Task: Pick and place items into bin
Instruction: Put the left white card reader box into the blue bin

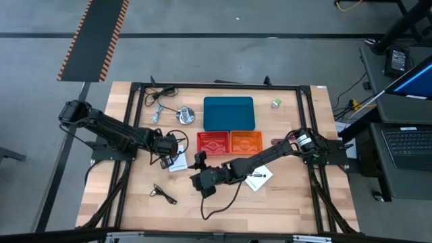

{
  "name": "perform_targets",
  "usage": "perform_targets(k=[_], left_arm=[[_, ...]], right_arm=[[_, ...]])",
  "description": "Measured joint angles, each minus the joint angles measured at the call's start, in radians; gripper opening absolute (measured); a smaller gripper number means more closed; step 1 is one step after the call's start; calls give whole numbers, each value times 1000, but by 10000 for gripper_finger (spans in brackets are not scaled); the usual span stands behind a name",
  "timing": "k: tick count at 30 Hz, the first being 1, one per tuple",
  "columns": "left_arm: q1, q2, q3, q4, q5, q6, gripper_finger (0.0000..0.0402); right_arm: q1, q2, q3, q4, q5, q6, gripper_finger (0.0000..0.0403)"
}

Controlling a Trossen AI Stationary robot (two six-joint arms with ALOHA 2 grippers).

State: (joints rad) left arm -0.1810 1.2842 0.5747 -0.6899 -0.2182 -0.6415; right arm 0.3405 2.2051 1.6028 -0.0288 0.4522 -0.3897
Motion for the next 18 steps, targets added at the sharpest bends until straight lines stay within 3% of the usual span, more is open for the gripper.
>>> perform_targets(k=[18], left_arm=[[0, -60, 0, -28, -4, -8, 2]], right_arm=[[0, 0, 0, 0, 0, 0, 197]])
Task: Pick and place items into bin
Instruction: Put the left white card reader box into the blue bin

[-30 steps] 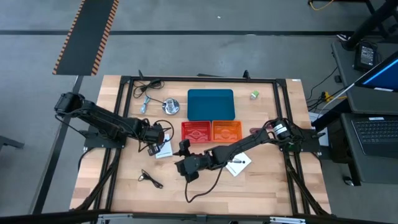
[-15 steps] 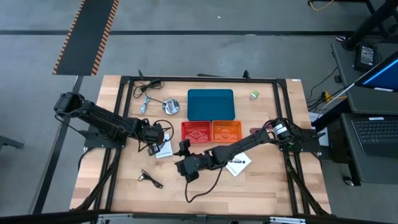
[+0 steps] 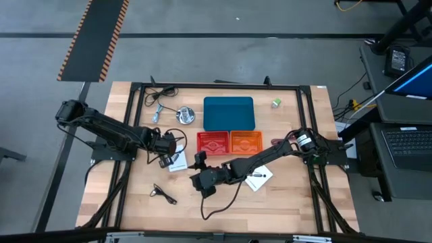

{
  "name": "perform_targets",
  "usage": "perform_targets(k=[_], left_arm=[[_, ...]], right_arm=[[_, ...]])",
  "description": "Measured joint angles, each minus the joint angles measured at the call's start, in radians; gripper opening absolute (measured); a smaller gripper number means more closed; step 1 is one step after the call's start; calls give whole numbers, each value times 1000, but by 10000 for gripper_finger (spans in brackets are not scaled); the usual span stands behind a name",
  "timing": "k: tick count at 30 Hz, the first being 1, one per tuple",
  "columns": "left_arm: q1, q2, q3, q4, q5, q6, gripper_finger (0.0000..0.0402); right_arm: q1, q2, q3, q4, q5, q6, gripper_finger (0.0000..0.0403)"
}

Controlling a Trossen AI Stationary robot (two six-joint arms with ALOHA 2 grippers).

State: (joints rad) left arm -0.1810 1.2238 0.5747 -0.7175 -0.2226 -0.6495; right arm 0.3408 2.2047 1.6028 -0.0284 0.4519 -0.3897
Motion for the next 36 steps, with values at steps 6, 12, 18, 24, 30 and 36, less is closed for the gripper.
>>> perform_targets(k=[6, 12, 18, 24, 30, 36], left_arm=[[0, 21, 0, 0, -4, 0, 2], [0, 26, 0, 0, -23, -2, 2], [0, 26, 0, 0, -21, -7, 2], [0, 26, 0, 1, -19, -10, 2], [0, 26, 0, 2, -19, -10, 2], [0, 43, 0, 3, -8, -10, 2]], right_arm=[[0, 0, 0, 0, 0, 0, 197], [0, 0, 0, 0, 0, 0, 197], [0, 0, 0, 0, 0, 0, 197], [0, 0, 0, 0, 0, 0, 197], [0, -1, -1, 0, 0, 19, 197], [0, -1, -1, 0, 0, 18, 197]])
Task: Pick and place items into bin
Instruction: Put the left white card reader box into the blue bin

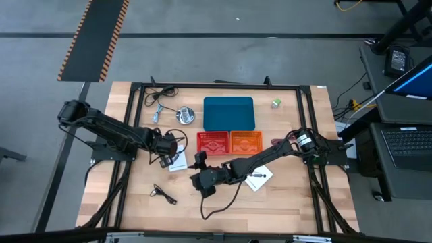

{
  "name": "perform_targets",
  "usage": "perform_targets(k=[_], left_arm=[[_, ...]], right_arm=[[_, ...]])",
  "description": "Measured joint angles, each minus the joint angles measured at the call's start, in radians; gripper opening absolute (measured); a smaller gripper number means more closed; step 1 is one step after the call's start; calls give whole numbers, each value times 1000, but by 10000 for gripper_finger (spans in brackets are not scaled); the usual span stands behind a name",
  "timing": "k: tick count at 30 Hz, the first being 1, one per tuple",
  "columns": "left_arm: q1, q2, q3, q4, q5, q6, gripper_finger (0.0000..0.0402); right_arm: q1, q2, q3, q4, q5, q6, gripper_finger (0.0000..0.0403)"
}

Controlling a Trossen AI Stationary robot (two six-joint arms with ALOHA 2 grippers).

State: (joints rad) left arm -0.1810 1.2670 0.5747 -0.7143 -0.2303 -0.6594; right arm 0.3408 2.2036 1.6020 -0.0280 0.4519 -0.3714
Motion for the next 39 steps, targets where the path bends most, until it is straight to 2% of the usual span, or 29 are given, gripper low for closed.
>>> perform_targets(k=[21, 30, 39], left_arm=[[0, 64, 3, 6, 0, -26, 2], [0, 65, 2, 9, 5, -45, 2], [0, 66, 1, 14, 16, -53, 2]], right_arm=[[-2, 36, -1, 12, 0, 0, 197], [-27, 48, 1, 33, 2, 66, 197], [-36, 93, 140, -91, 2, 106, 197]])
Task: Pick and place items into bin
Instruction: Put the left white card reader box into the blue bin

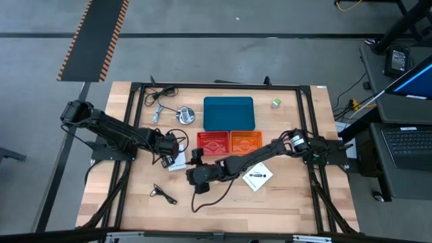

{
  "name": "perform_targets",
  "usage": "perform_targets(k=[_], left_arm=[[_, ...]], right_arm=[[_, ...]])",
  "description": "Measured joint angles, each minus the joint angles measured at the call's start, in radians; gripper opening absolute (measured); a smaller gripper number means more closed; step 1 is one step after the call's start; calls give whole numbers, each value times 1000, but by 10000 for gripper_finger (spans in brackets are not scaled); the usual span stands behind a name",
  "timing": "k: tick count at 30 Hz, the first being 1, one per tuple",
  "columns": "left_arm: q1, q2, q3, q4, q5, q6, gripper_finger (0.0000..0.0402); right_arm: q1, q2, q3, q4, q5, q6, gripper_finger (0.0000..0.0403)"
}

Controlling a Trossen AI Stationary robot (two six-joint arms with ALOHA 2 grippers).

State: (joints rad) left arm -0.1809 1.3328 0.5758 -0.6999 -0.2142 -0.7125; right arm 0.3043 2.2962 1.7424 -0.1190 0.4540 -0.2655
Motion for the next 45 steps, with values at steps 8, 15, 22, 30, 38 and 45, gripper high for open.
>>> perform_targets(k=[8, 15, 22, 30, 38, 45], left_arm=[[0, 0, 0, 1, 3, -8, 2], [0, 0, -1, 8, 10, -11, 2], [0, 0, -1, 15, 10, -10, 2], [-1, 1, -1, 48, 28, -7, 2], [-1, 1, -1, 51, 39, 1, 2], [-1, 1, -1, 54, 41, 17, 2]], right_arm=[[5, 171, 212, -178, 58, -1, 197], [5, 296, 401, -336, 209, -6, 197], [6, 322, 433, -333, 208, -33, 197], [-1, 323, 433, -309, 219, -82, 174], [-12, 323, 433, -312, 215, -81, 153], [-11, 323, 433, -312, 218, -84, 114]])
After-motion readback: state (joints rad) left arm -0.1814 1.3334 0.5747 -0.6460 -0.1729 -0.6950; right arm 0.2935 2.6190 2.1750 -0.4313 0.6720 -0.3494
